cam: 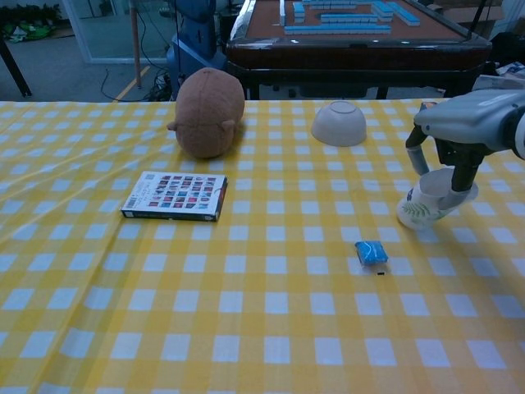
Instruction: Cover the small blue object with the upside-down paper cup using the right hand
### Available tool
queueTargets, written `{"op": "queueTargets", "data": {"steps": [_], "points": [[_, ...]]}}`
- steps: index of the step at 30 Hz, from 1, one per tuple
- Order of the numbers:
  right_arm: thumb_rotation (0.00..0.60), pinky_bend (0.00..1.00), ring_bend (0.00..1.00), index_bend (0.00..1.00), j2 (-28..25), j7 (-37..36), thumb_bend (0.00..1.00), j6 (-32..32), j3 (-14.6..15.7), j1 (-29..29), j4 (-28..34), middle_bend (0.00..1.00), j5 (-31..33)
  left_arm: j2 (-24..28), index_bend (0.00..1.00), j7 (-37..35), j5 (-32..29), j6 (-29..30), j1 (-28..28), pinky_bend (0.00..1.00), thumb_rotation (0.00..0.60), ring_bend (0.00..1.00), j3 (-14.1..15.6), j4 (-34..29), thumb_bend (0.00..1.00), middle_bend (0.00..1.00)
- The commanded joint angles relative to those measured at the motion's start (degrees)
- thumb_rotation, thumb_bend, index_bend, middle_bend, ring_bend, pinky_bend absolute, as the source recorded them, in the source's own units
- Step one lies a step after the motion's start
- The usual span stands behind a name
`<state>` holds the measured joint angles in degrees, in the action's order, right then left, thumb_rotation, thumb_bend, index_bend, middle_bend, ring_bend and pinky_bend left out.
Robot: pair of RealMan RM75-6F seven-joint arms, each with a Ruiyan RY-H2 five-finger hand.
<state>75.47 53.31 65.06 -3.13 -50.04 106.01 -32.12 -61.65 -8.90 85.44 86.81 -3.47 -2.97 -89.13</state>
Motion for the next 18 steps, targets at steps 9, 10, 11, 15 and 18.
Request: {"op": "queueTargets", "data": {"steps": [9,10,11,15,18], "points": [[0.6,1.0,1.0,0.56,-5.0,-30.4,0.0,-8.5,-3.9,9.1,-1.7,1.0,-11.6,0.1,0.64,0.4,0.1,-0.5,-0.2,0.47,0.6,0.2,0.2,-0.2,0.49,0.27],[0.6,1.0,1.0,0.56,-5.1,-35.0,0.0,-9.7,-4.2,10.5,-2.9,1.0,-13.8,0.0,0.64,0.6,0.1,-0.5,-0.2,0.47,0.6,0.2,0.2,-0.2,0.49,0.27],[0.6,1.0,1.0,0.56,-5.0,-38.5,0.0,-10.5,-4.4,11.5,-3.9,1.0,-15.8,0.0,0.64,0.6,0.1,-0.6,-0.2,0.47,0.6,0.2,0.2,-0.2,0.49,0.27],[0.6,1.0,1.0,0.56,-3.7,-55.3,0.0,-13.3,-5.6,15.9,-8.6,1.0,-24.3,0.0,0.64,1.2,0.1,-0.7,-0.2,0.47,0.6,0.2,0.3,-0.3,0.49,0.27],[0.6,1.0,1.0,0.55,-2.6,-68.0,0.0,-14.5,-6.9,18.5,-11.9,1.0,-29.4,0.0,0.64,1.4,0.0,-1.0,-0.3,0.47,0.6,0.2,0.3,-0.4,0.49,0.27]]}}
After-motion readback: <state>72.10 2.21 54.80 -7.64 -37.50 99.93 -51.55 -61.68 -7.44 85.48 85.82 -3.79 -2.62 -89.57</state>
